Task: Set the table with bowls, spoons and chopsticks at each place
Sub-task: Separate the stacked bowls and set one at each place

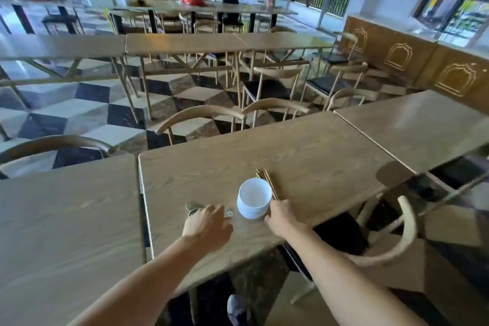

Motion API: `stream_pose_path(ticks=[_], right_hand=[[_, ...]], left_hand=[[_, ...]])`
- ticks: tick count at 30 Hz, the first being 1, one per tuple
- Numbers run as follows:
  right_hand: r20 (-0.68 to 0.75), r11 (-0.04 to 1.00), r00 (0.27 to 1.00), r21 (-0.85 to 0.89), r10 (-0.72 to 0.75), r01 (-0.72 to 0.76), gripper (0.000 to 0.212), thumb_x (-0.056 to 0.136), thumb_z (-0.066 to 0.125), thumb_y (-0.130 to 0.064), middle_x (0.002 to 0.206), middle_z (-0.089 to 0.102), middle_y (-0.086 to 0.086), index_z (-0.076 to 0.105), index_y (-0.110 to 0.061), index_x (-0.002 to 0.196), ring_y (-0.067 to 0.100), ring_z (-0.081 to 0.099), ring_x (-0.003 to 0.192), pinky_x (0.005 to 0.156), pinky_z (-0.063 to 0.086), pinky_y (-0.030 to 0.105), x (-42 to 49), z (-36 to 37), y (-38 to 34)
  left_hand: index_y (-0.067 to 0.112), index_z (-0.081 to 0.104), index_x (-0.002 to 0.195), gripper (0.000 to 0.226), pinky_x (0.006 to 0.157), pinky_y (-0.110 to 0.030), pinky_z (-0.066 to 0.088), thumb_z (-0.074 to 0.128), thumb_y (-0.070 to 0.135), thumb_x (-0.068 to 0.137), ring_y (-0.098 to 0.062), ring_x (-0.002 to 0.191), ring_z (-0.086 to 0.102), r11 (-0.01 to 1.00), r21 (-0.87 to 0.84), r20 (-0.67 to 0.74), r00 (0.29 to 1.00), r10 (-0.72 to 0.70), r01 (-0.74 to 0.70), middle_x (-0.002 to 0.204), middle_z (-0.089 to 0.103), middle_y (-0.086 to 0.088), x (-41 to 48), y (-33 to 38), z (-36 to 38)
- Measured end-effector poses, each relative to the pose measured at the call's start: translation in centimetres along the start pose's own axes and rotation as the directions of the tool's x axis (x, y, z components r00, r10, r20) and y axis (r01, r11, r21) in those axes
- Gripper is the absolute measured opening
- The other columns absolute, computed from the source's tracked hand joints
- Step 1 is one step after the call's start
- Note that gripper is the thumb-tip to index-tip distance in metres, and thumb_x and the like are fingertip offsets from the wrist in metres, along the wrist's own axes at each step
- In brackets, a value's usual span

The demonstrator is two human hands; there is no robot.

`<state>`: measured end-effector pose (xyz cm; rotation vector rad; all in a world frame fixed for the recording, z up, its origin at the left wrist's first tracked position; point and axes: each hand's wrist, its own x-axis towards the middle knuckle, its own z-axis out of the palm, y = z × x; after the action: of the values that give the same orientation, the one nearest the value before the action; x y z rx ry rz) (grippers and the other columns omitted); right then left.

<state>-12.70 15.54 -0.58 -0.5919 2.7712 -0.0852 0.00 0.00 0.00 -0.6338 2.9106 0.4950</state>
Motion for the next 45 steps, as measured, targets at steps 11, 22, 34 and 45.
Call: stream_pose_path(ticks=[11, 22, 34, 45], right_hand=[[0.455, 0.489, 0.884, 0.750, 0.106, -0.445, 0.059, 0.087, 0.068, -0.032, 0.095, 0.059, -0.002, 0.040, -0.018, 0.138, 0.020, 0.060, 0.075, 0.054, 0.052, 0.030, 7.8, 5.6, 6.3], [0.621, 0.152, 0.782, 0.779, -0.054, -0.609, 0.046, 0.085, 0.048, -0.073, 0.131, 0.052, -0.009, 0.054, -0.046, 0.121, 0.020, 0.051, 0.124, 0.089, 0.055, 0.052, 16.9, 6.7, 4.7], [0.622, 0.077, 0.759, 0.780, -0.192, -0.621, 0.041, 0.083, 0.056, -0.062, 0.130, 0.059, 0.004, 0.063, -0.040, 0.117, 0.026, 0.057, 0.120, 0.083, 0.055, 0.061, 19.0, 9.9, 4.5], [0.588, 0.159, 0.775, 0.809, -0.234, -0.566, 0.057, 0.082, 0.046, -0.075, 0.122, 0.068, 0.008, 0.065, -0.035, 0.118, 0.029, 0.066, 0.110, 0.080, 0.058, 0.055, 16.0, 5.2, 0.2]], left_hand=[[0.018, 0.051, 0.101, 0.061, 0.077, -0.039, 0.043, 0.028, 0.073, 0.089, -0.035, 0.100, 0.062, 0.821, -0.464, 0.149, 0.943, -0.297, 0.332, 0.100, 0.066, -0.009, 9.4, 3.0, 7.2], [0.032, 0.064, 0.110, 0.067, 0.105, -0.047, 0.045, 0.032, 0.081, 0.078, -0.027, 0.116, 0.059, 0.190, -0.750, 0.454, 0.702, -0.548, 0.633, 0.123, 0.064, -0.002, 19.2, 4.5, 10.0], [0.026, 0.071, 0.105, 0.047, 0.085, -0.053, 0.056, 0.047, 0.064, 0.092, -0.031, 0.101, 0.071, -0.296, -0.733, 0.676, 0.604, -0.423, 0.613, 0.111, 0.073, -0.009, 20.5, 4.5, 12.1], [0.026, 0.067, 0.097, 0.038, 0.091, -0.059, 0.054, 0.051, 0.060, 0.093, -0.032, 0.095, 0.071, -0.427, -0.778, 0.626, 0.623, -0.469, 0.461, 0.101, 0.071, -0.007, 16.5, 3.6, 6.1]])
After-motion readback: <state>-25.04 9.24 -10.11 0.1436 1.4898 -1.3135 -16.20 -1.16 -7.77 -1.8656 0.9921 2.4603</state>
